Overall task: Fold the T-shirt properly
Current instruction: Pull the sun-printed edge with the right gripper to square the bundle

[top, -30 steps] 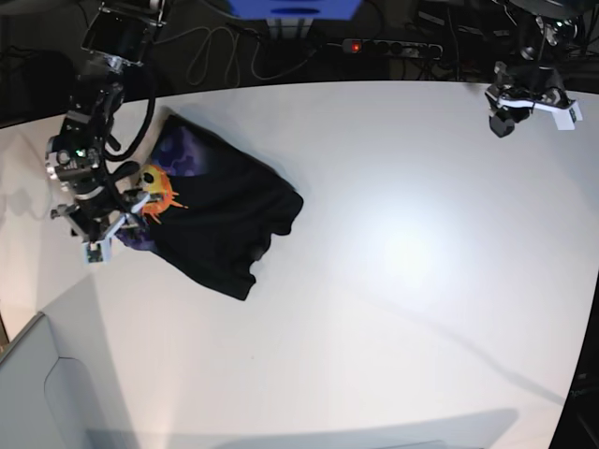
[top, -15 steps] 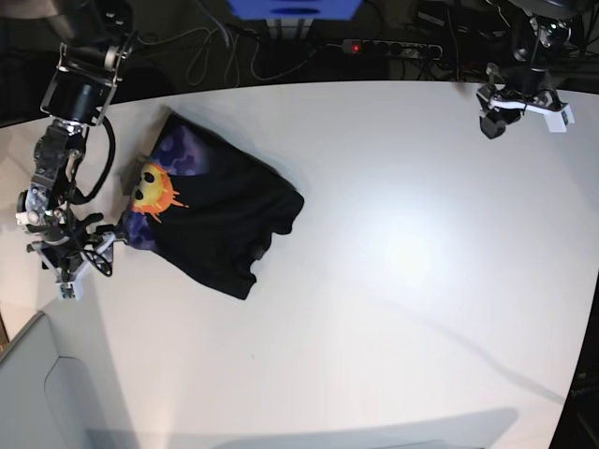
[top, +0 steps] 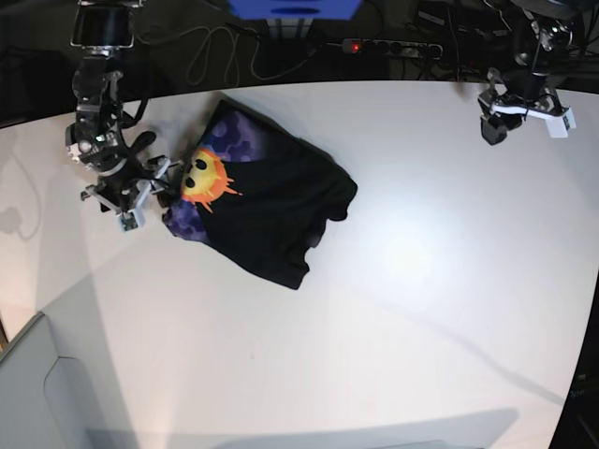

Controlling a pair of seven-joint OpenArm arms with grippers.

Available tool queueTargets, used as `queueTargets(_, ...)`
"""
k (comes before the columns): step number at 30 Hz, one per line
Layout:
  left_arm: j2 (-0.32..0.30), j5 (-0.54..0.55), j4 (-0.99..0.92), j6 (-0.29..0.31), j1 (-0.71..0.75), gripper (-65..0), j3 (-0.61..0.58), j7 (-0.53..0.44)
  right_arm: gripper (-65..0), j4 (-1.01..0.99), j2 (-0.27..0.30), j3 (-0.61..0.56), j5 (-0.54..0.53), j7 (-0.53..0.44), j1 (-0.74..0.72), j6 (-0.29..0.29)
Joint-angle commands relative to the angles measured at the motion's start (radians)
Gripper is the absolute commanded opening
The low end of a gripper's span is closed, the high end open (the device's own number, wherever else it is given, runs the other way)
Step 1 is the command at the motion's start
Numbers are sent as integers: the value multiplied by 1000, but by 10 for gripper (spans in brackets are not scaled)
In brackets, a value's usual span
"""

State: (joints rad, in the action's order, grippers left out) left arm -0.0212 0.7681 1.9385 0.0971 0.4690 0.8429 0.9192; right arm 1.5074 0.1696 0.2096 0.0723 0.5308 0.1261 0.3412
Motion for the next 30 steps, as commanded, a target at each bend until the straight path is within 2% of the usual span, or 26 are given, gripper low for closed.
queueTargets(1,-9,12,17,2,9,-365,5,-9,-346,35,-2,3,7,12,16,8)
queueTargets(5,0,12,14,2,6,-365,-7,-9,-347,117,-48,3,7,10,105,8)
queueTargets(12,42,1,8,-6,-11,-365,-202,-16,-348,200,-107,-19,7,15,177,8)
queueTargets(19,40,1,-89,-9,-88,-366,-304,-16,-349,273,-114,-206,7,15,266,3)
queueTargets(27,30,1,-113,-9,-112,-366,-307,-13,-349,279,-146,-395,7,10,267,2)
queueTargets(30,-7,9,-103,-9,-109,-366,-304,-13,-349,307,-132,-454,7,9,266,3)
